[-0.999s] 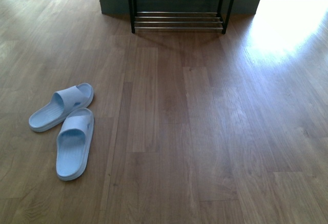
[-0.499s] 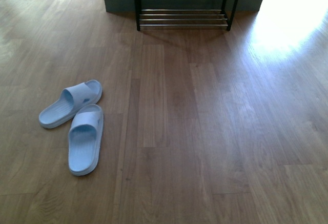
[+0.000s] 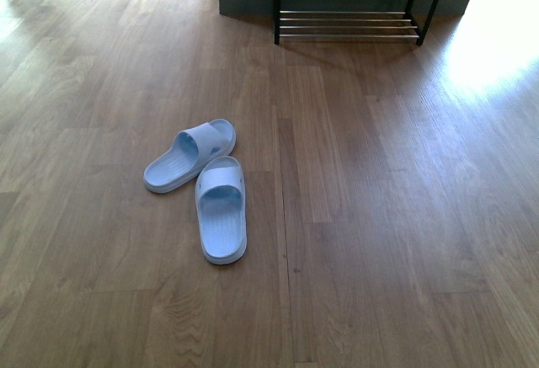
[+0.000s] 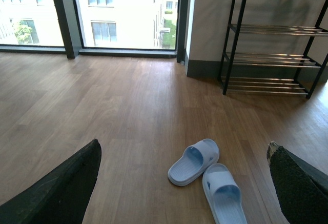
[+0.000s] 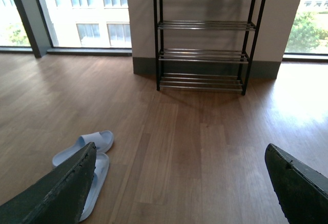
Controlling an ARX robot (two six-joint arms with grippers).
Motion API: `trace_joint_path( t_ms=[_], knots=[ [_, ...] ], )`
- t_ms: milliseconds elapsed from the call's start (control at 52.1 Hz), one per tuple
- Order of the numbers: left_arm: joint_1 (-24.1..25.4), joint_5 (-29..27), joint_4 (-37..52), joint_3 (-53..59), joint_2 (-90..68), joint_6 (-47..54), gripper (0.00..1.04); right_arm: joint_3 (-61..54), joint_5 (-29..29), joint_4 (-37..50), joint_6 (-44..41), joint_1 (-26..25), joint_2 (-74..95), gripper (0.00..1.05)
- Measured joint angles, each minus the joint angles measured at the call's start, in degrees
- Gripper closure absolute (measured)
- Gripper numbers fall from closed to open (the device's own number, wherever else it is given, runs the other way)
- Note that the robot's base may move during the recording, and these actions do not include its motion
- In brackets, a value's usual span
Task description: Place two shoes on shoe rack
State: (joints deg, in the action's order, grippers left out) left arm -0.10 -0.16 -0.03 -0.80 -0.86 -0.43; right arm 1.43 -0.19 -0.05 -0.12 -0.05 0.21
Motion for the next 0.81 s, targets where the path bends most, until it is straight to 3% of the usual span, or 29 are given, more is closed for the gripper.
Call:
trace_joint_path(
  t_ms=[807],
  knots=[
    [0.00, 0.11, 0.02, 0.00, 0.00, 0.02, 0.09, 0.00, 0.17, -0.02, 0.09, 0.00, 0.02, 0.09]
  ],
)
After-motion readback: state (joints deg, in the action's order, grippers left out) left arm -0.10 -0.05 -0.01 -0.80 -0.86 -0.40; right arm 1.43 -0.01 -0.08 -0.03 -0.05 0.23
